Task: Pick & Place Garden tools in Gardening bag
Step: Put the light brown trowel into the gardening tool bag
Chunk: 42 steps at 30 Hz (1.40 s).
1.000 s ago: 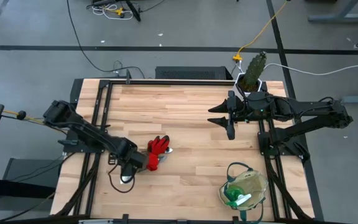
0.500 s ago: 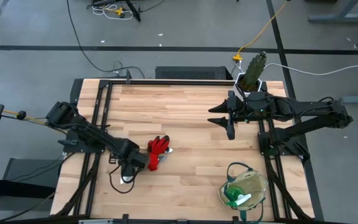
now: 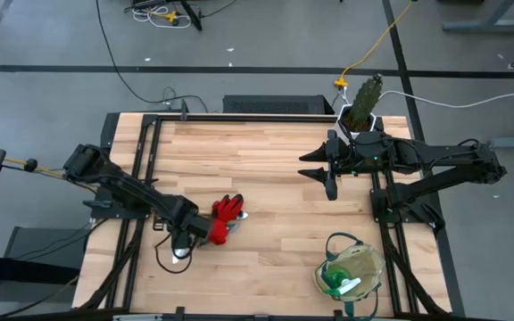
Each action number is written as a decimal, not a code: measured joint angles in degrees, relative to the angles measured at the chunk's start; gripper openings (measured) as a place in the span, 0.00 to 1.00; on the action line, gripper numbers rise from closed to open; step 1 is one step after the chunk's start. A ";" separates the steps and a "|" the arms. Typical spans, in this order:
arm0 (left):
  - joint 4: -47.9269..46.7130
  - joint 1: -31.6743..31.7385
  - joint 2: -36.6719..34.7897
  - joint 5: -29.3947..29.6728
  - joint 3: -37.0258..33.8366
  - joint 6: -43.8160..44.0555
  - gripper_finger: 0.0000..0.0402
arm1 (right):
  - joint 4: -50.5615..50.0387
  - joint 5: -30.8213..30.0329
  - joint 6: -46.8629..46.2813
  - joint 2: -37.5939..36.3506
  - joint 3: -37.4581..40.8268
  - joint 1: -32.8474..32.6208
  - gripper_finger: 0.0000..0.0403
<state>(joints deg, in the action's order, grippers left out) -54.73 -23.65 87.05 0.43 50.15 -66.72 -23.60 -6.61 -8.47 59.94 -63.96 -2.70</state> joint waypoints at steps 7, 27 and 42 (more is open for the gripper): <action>-2.31 0.09 -3.24 -4.41 0.00 0.09 0.26 | 0.78 -0.02 -0.01 0.00 0.00 0.00 0.46; -1.19 2.26 -3.22 -2.56 0.00 9.09 0.25 | 0.79 -0.02 -3.13 0.00 0.00 0.00 0.46; 2.62 4.32 -3.17 -4.14 0.02 5.12 0.53 | 0.79 -0.02 -3.08 0.02 0.00 -0.02 0.46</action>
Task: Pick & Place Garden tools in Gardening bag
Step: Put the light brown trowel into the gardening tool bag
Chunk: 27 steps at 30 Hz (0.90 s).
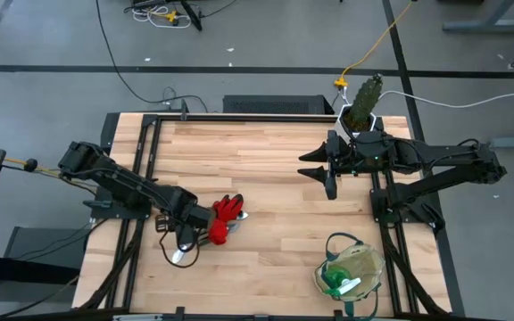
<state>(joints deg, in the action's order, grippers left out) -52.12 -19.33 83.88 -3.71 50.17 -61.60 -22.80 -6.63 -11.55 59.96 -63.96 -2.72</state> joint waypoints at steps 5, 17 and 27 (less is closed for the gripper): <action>-0.07 0.00 0.06 -0.04 0.00 -3.57 0.51 | 0.00 0.00 0.00 0.00 0.00 0.00 0.46; 1.57 1.16 0.13 -1.45 -4.04 -4.85 0.47 | 0.02 0.00 0.02 0.00 0.00 0.00 0.46; 4.43 0.74 0.15 2.37 -5.55 -5.16 0.47 | 0.02 0.00 0.04 0.00 0.00 0.00 0.46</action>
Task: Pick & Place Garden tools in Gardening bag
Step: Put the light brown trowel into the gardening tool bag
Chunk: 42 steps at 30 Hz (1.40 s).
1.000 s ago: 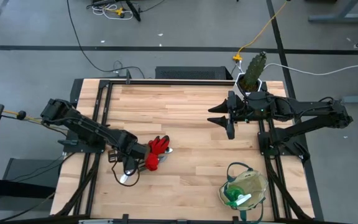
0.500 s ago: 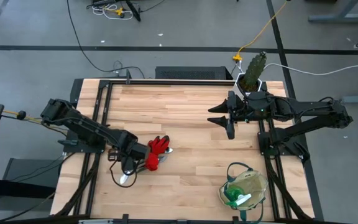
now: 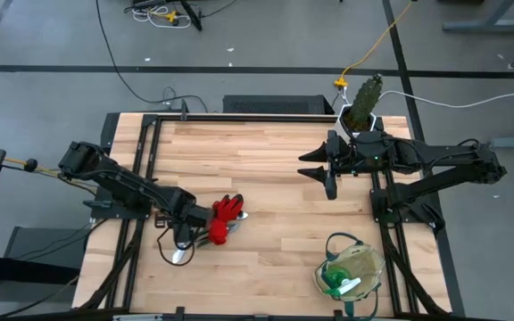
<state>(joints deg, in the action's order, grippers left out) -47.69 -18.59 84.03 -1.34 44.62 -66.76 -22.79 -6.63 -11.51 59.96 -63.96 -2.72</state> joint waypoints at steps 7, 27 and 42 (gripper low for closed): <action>2.42 0.00 0.00 -3.80 -0.02 -4.00 0.47 | 0.00 0.00 0.00 0.00 0.00 0.00 0.46; 4.27 0.11 0.35 -5.51 -0.07 -7.50 0.41 | -0.11 0.01 1.49 0.00 0.00 0.00 0.46; 4.53 0.17 0.35 -6.05 -0.07 -5.99 0.41 | -0.17 0.20 3.23 0.00 0.00 -0.02 0.46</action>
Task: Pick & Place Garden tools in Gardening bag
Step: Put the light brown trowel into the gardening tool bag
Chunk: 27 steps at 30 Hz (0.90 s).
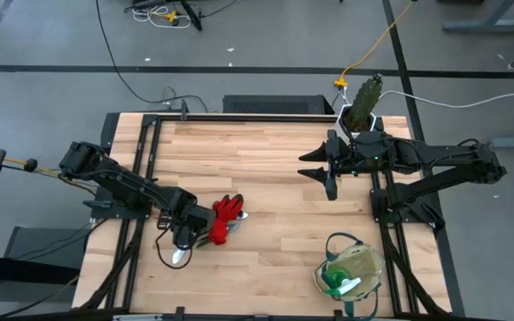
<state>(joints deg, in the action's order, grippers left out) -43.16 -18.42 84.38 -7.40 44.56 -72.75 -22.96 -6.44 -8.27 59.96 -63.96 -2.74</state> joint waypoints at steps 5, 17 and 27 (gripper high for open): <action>1.28 0.01 -0.02 -0.04 -0.73 0.13 0.45 | 0.00 0.00 0.15 0.00 0.00 0.00 0.46; 2.60 1.01 0.00 3.04 -3.54 -3.41 0.50 | 0.00 0.02 0.11 0.00 0.00 0.00 0.46; 3.08 0.99 0.00 3.89 -4.94 -5.57 0.45 | 0.01 0.02 -0.07 0.02 0.00 0.00 0.46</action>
<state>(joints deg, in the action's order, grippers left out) -40.07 -17.43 84.38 -3.51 39.62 -78.33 -22.95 -6.42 -8.34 59.99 -63.96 -2.74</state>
